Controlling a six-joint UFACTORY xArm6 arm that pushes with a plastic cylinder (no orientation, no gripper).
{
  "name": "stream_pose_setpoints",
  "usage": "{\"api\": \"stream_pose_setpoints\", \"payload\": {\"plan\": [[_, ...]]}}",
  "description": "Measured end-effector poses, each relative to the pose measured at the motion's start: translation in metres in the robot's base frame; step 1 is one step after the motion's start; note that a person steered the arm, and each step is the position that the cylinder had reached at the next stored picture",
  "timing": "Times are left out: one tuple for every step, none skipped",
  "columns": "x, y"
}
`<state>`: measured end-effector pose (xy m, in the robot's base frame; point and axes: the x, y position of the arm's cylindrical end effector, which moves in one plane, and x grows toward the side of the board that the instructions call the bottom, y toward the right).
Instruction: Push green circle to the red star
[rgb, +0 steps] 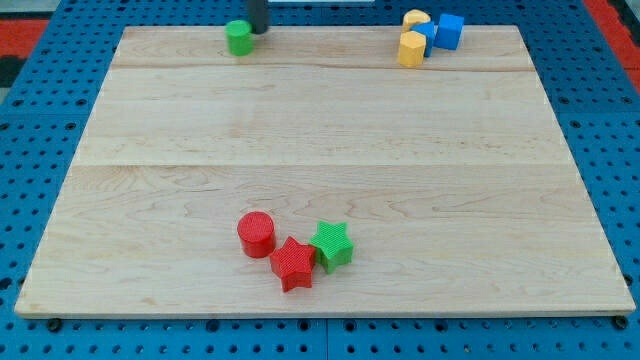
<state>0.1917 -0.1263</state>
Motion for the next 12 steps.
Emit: {"api": "stream_pose_setpoints", "payload": {"plan": [[0.003, -0.022], [0.011, -0.002], [0.013, -0.033], [0.022, -0.046], [0.032, -0.062], [0.035, -0.077], [0.049, -0.071], [0.074, -0.066], [0.104, -0.034], [0.139, -0.012], [0.160, 0.018], [0.170, 0.047]]}}
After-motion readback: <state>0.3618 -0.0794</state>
